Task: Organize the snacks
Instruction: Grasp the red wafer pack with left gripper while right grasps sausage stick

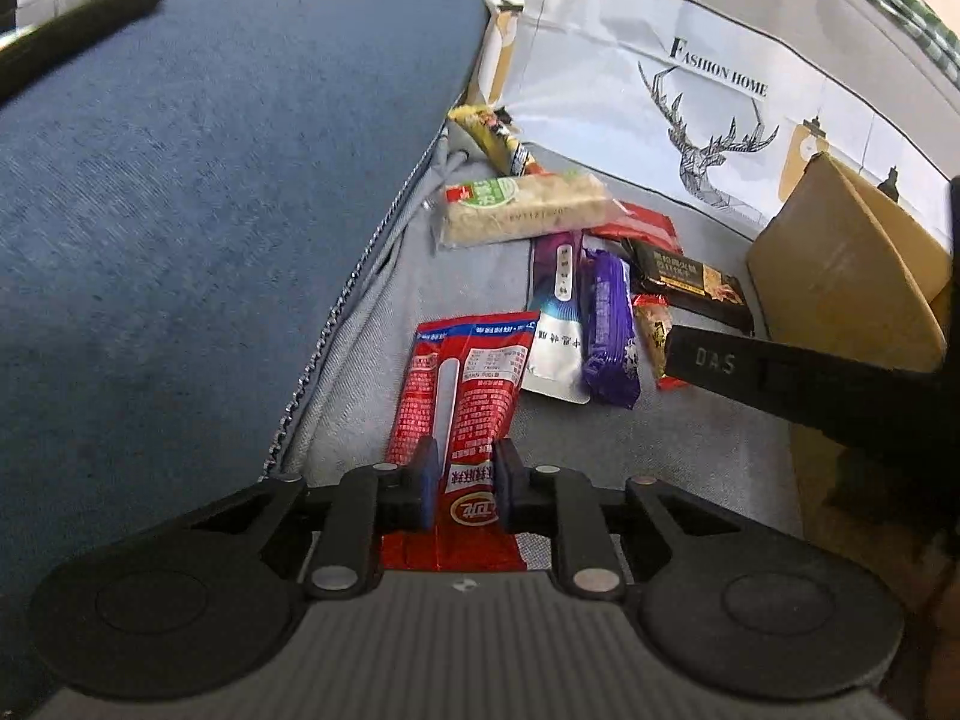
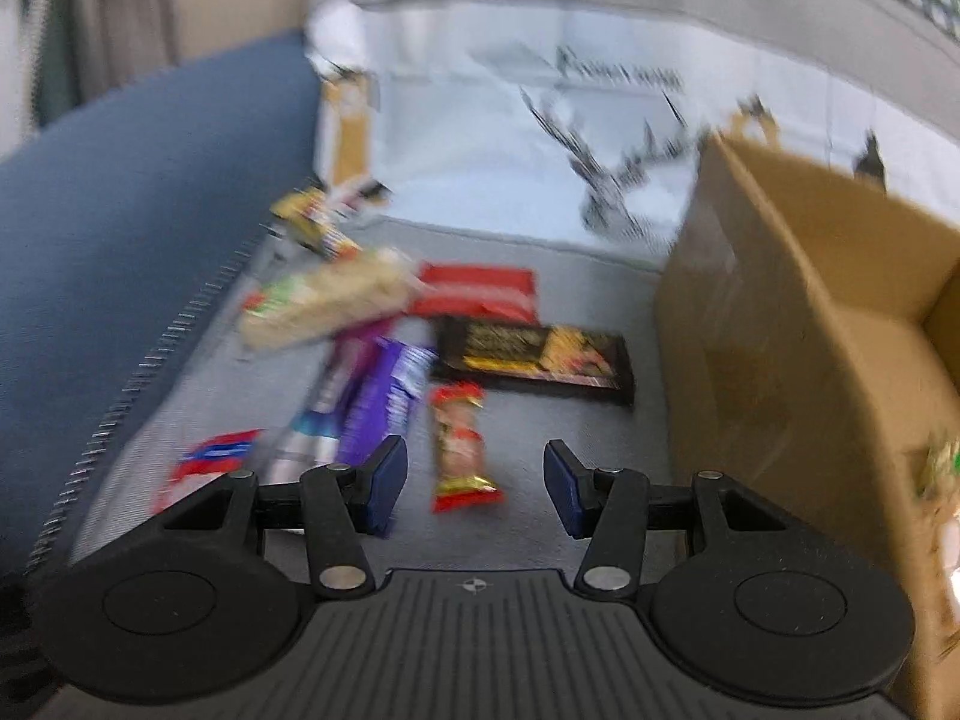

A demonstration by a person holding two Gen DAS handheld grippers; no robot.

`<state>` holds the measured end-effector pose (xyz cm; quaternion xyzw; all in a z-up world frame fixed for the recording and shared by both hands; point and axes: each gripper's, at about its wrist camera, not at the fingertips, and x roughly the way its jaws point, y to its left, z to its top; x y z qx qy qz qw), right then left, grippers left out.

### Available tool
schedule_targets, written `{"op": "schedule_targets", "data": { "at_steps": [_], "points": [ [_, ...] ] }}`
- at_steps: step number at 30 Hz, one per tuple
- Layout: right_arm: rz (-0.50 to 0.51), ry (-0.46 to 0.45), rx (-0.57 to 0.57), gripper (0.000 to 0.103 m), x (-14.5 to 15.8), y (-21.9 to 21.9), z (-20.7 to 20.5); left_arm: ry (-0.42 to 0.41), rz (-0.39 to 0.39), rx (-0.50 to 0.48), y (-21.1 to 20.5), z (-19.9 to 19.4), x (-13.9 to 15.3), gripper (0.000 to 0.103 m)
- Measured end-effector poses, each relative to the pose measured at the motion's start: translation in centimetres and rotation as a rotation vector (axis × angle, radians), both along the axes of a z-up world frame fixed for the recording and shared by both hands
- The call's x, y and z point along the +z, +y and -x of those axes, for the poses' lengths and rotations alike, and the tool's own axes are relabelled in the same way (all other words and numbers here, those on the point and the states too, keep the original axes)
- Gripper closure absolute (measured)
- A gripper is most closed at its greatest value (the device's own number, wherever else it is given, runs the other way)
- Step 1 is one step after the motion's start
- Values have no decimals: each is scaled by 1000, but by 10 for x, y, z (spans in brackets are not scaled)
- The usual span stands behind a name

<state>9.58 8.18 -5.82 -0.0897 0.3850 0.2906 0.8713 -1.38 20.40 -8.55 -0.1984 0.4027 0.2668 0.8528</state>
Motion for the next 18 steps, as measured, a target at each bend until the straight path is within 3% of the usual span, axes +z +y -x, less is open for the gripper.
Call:
{"op": "schedule_targets", "data": {
  "at_steps": [7, 8, 9, 10, 18],
  "points": [
    [20, 76, -15, 50, -30, 7, -22, 10, 69, 22, 6, -7, 0, 82],
    [23, 63, -9, 54, -30, 8, -21, 12, 83, 29, 7, -7, 1, 82],
    [22, 58, 7, 72, -29, 9, -20, 11, 100, 37, 9, -7, 1, 82],
    [12, 56, 28, 83, -27, 10, -18, 9, 114, 44, 11, -6, 2, 82],
    [-36, 56, 97, 87, 11, -9, 6, 3, 208, 71, 18, 0, 7, 82]
  ]
}}
